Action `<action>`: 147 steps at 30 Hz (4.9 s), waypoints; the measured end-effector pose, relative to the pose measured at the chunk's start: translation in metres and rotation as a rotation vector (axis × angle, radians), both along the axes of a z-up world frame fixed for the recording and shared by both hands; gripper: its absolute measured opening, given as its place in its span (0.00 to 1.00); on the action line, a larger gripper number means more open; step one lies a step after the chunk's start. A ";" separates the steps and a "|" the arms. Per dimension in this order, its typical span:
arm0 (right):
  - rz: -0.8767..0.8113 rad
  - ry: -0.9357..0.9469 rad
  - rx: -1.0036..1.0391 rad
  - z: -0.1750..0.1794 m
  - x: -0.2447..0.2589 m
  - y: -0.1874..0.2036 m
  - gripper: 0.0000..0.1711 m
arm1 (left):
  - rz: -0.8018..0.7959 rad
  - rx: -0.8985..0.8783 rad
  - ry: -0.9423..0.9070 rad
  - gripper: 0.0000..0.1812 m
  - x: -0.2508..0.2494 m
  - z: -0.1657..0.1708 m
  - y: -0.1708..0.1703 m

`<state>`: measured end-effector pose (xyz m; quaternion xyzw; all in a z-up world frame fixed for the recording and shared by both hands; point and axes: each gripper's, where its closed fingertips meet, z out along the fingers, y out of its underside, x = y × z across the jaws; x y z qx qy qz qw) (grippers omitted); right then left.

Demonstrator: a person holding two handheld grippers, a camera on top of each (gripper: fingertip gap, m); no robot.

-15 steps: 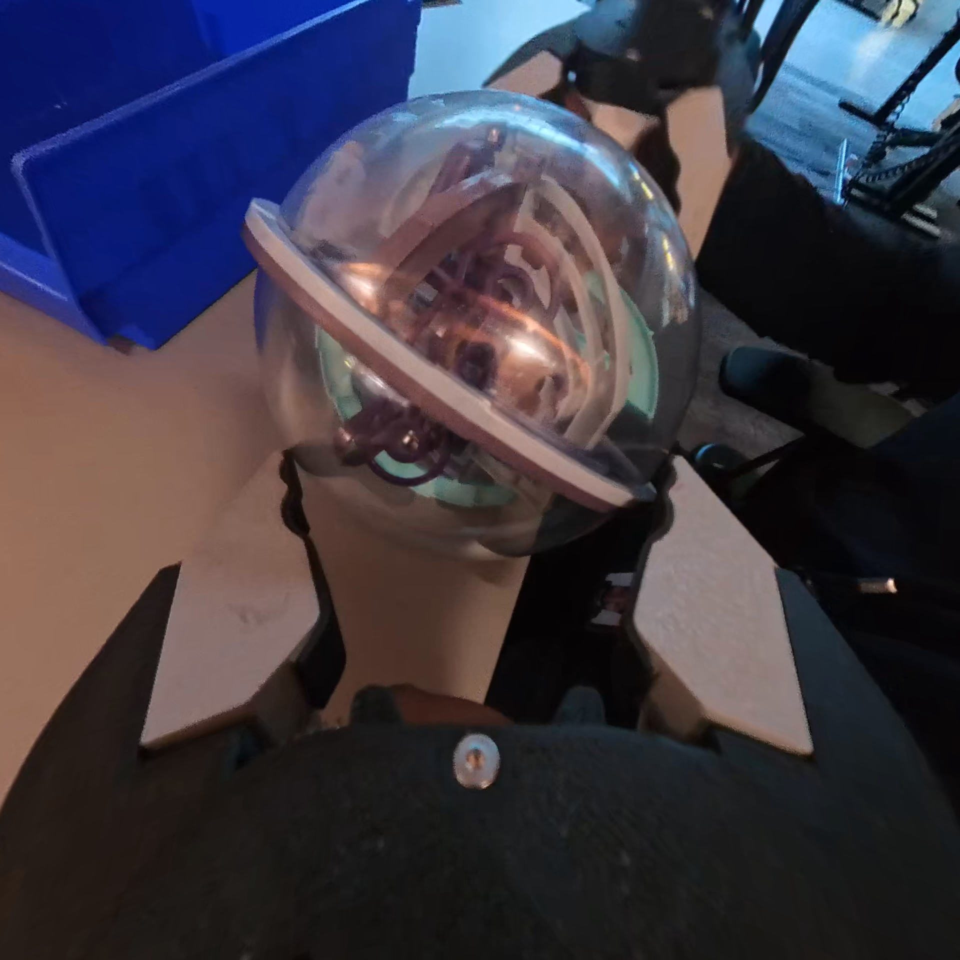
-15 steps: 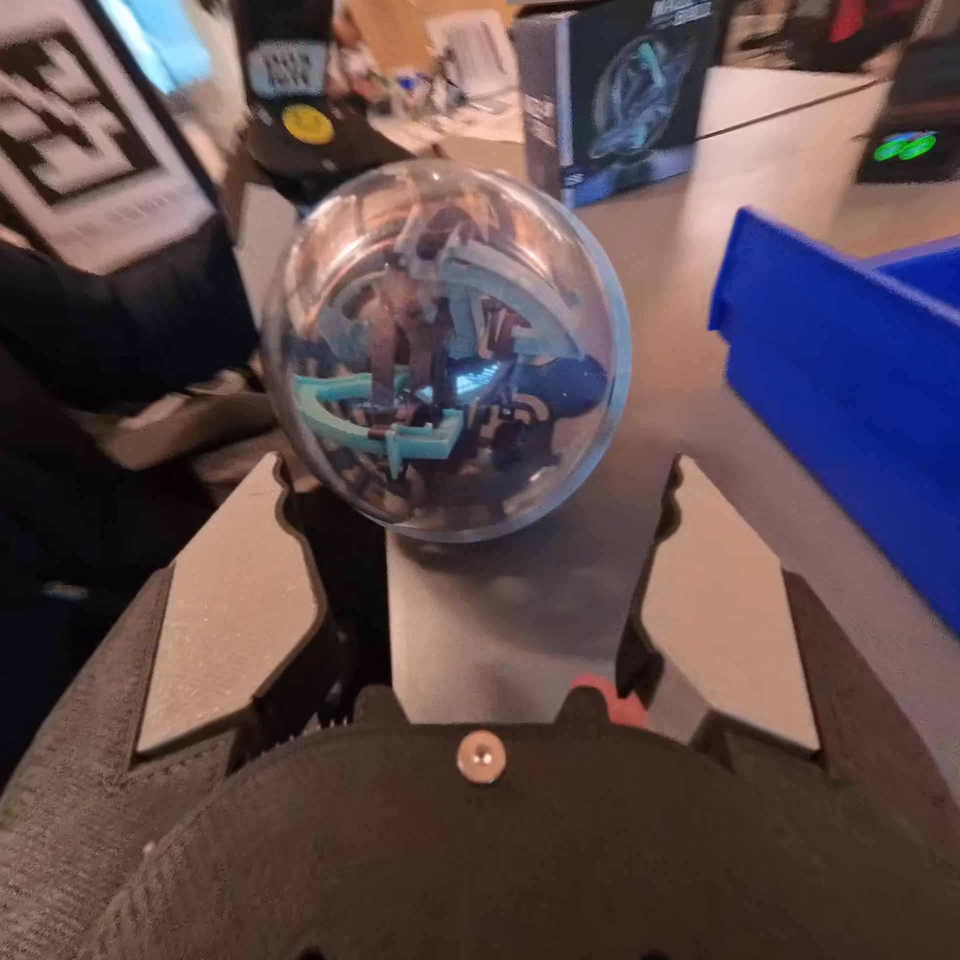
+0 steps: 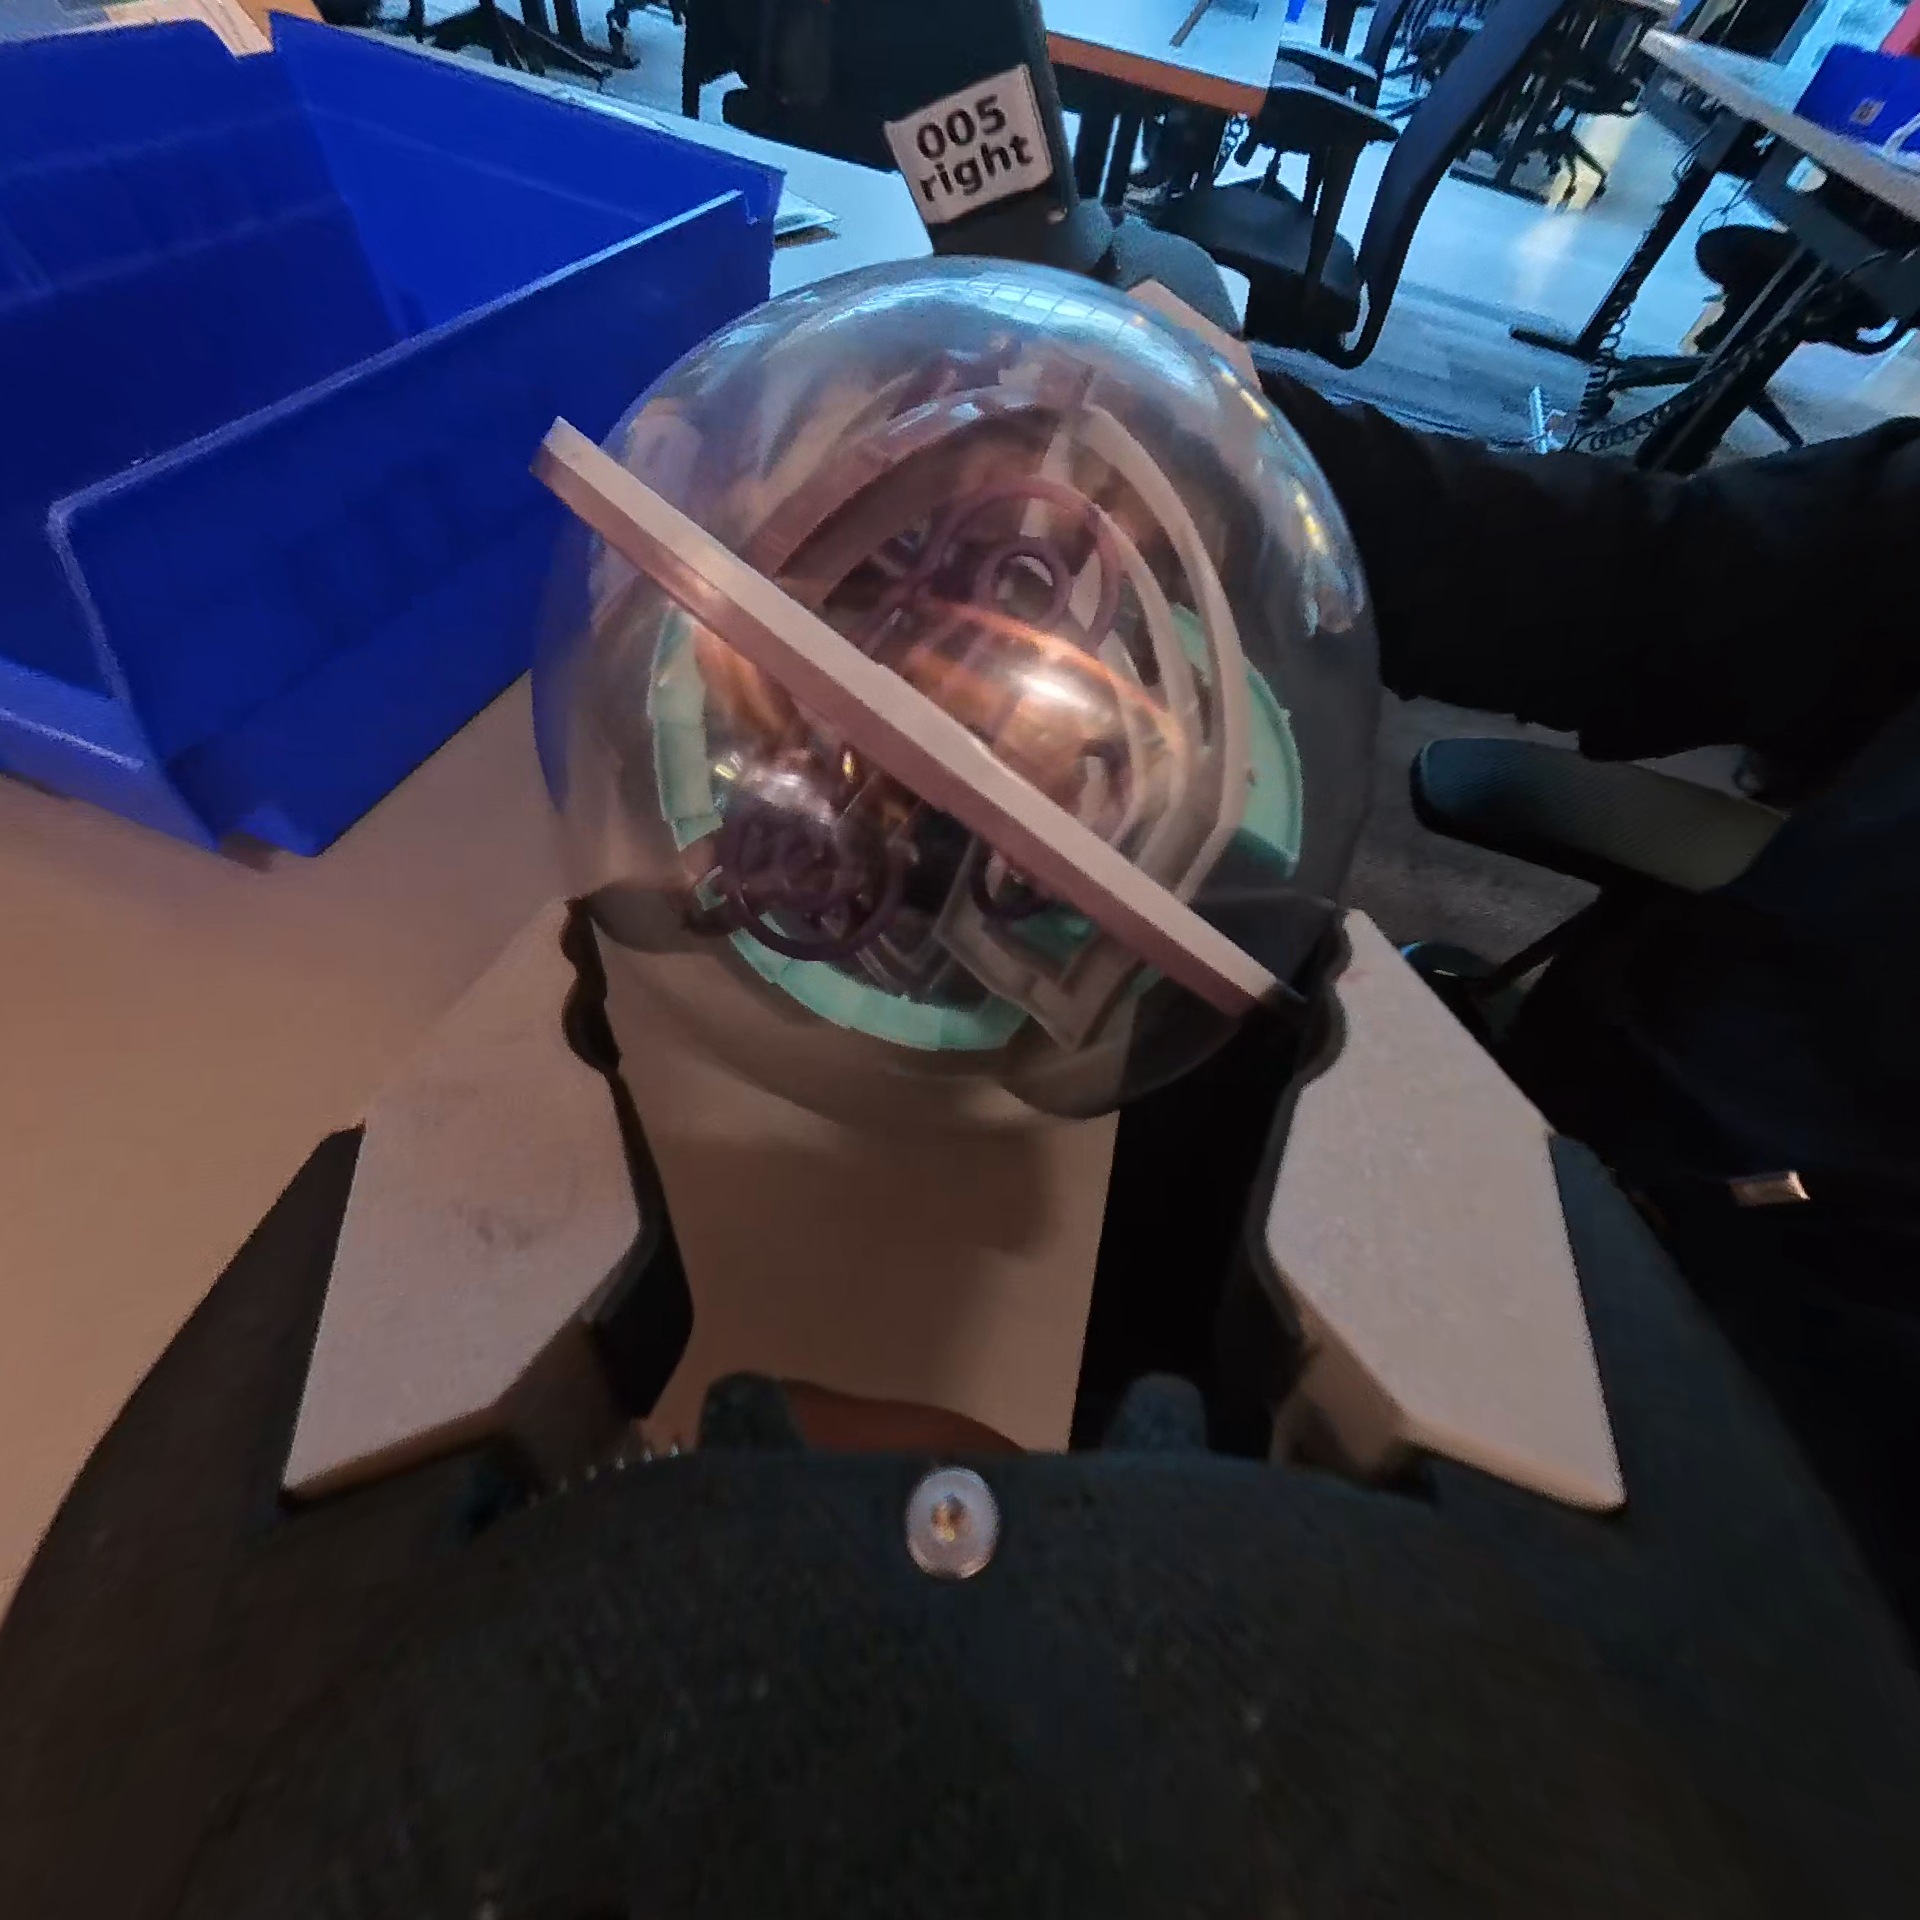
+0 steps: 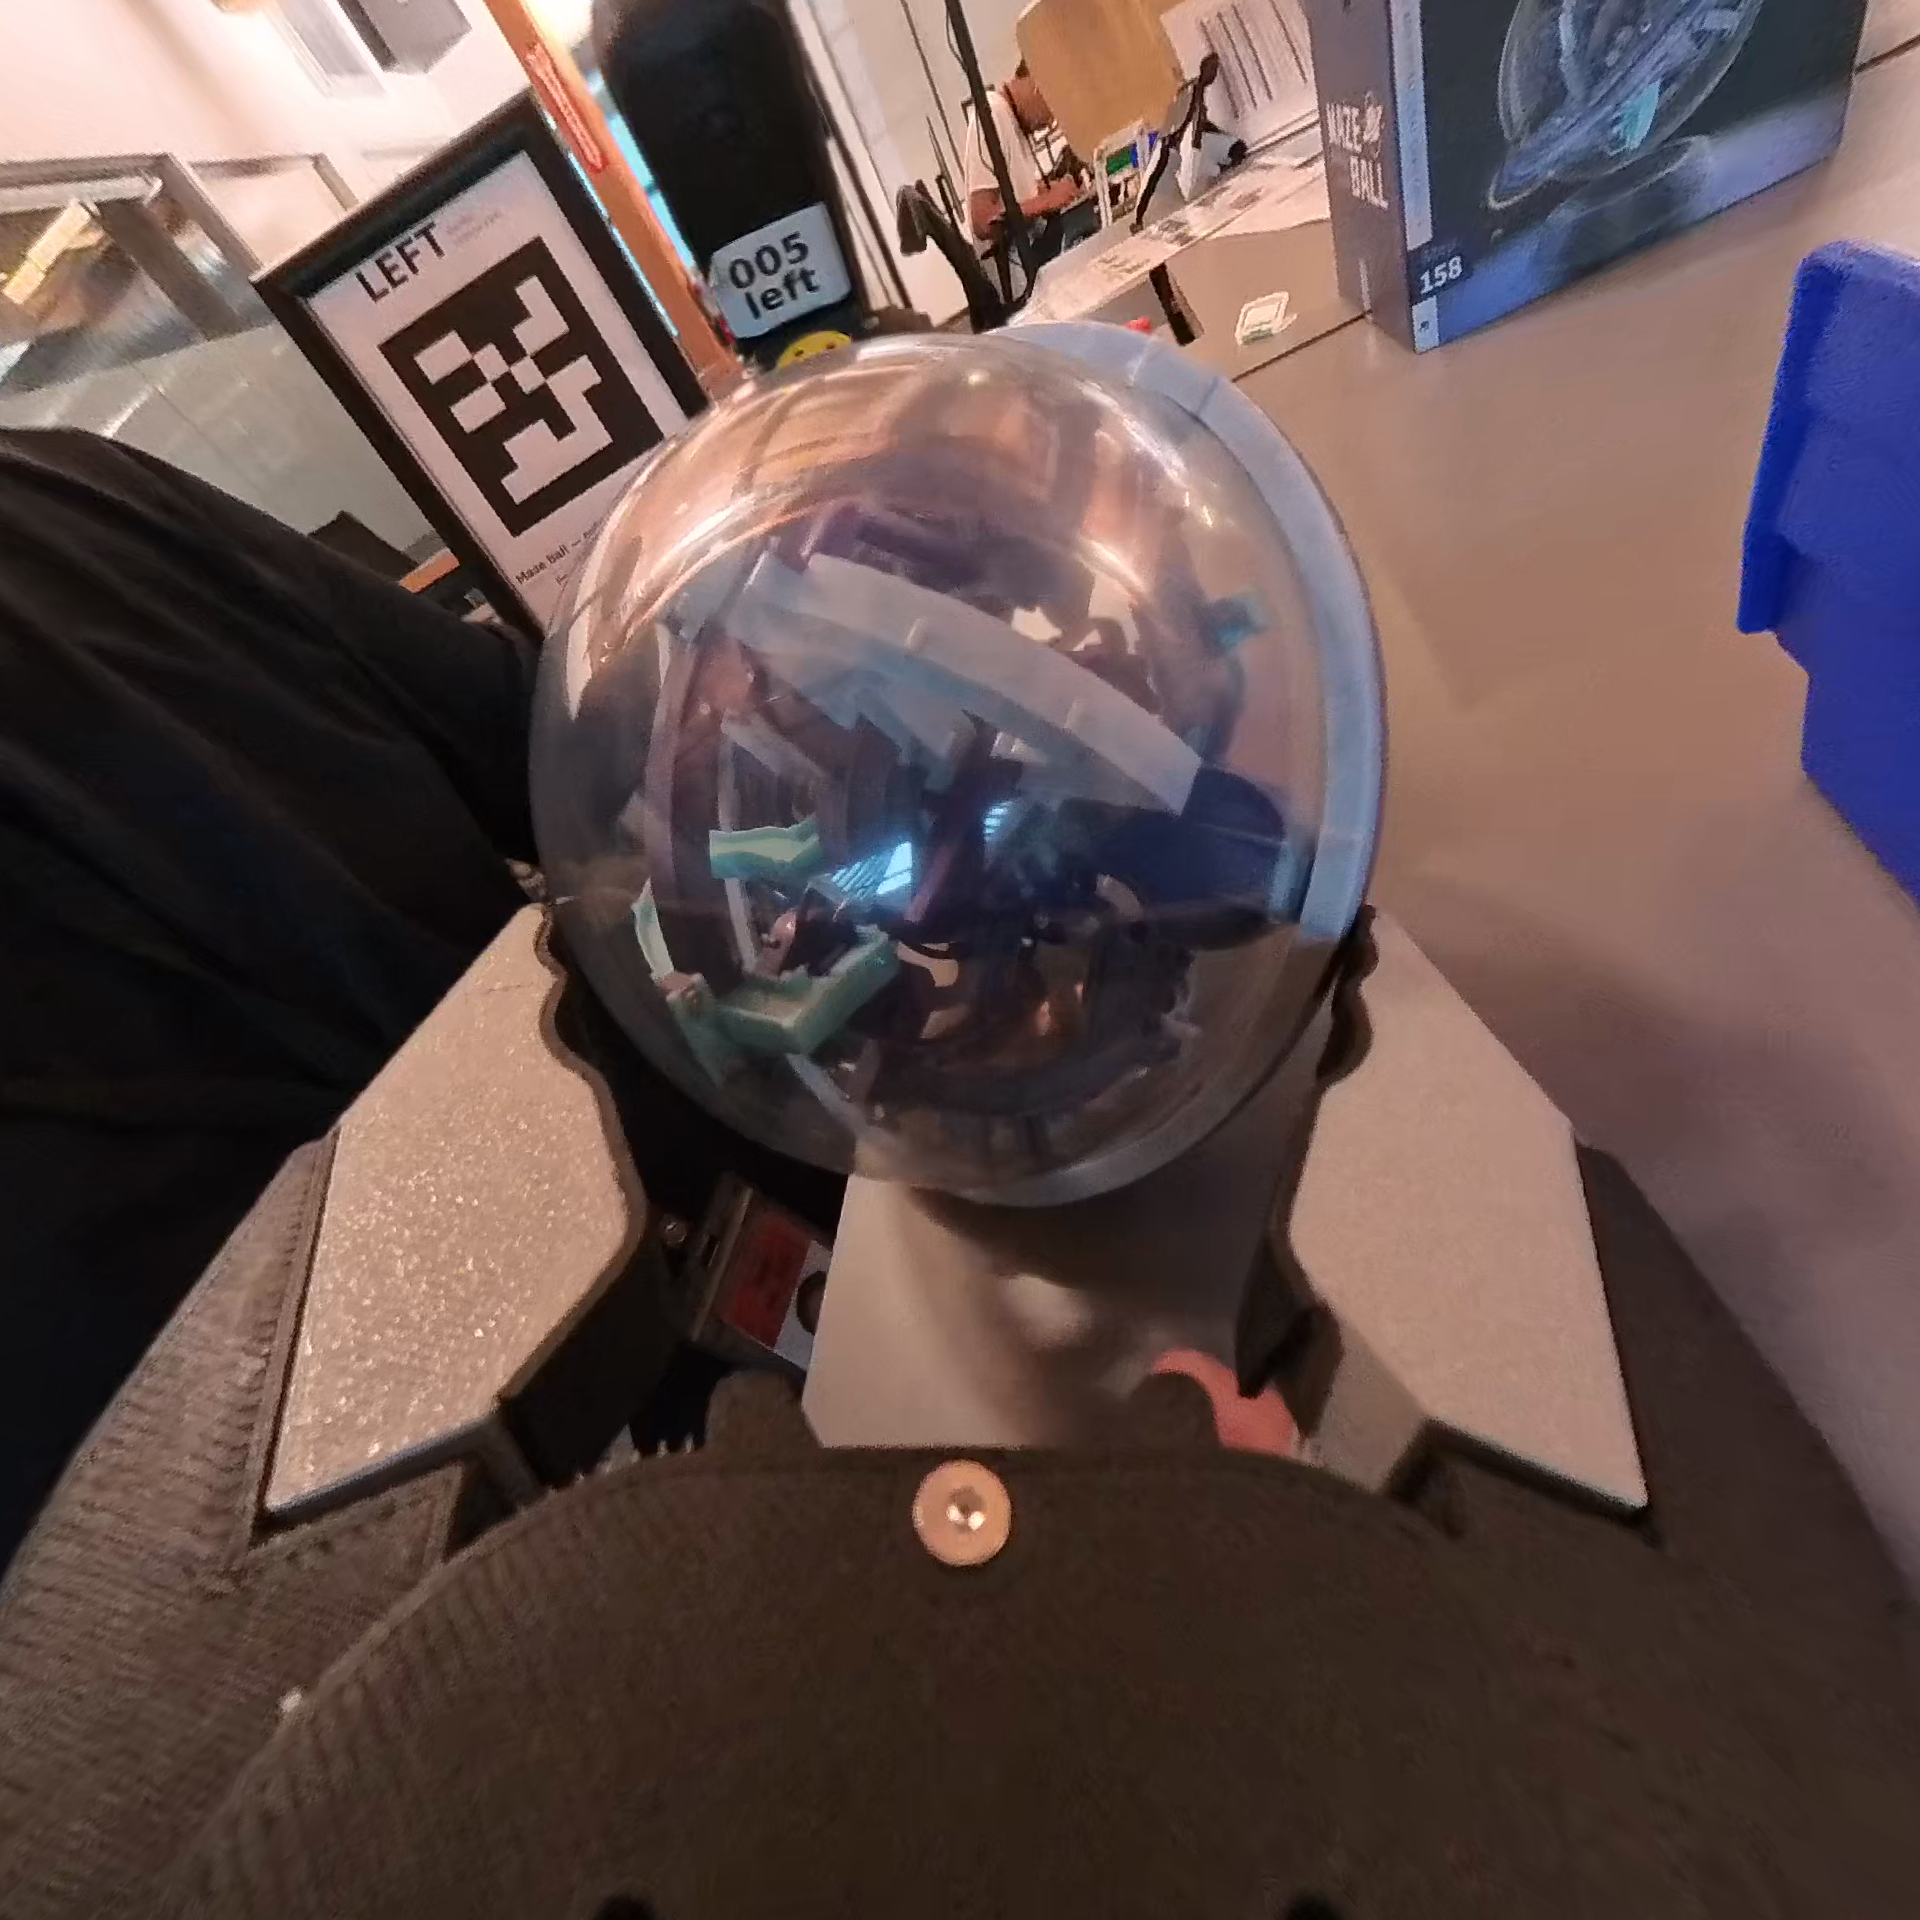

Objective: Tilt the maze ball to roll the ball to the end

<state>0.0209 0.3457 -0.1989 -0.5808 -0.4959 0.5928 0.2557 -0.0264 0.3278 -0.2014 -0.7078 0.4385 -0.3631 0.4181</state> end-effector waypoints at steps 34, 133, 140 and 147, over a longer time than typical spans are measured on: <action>-0.009 0.017 0.324 0.023 -0.008 -0.020 0.82 | 0.018 0.339 0.173 0.74 -0.001 0.029 -0.013; -0.239 -0.050 -0.024 -0.010 0.011 0.024 0.74 | 0.135 0.142 -0.162 0.51 -0.016 0.006 0.025; -0.255 -0.056 0.063 -0.010 0.006 0.022 0.78 | 0.132 0.112 -0.078 0.62 -0.006 -0.007 0.026; -0.249 -0.084 0.060 -0.014 0.003 0.020 0.83 | 0.149 0.139 -0.055 0.64 -0.002 -0.008 0.026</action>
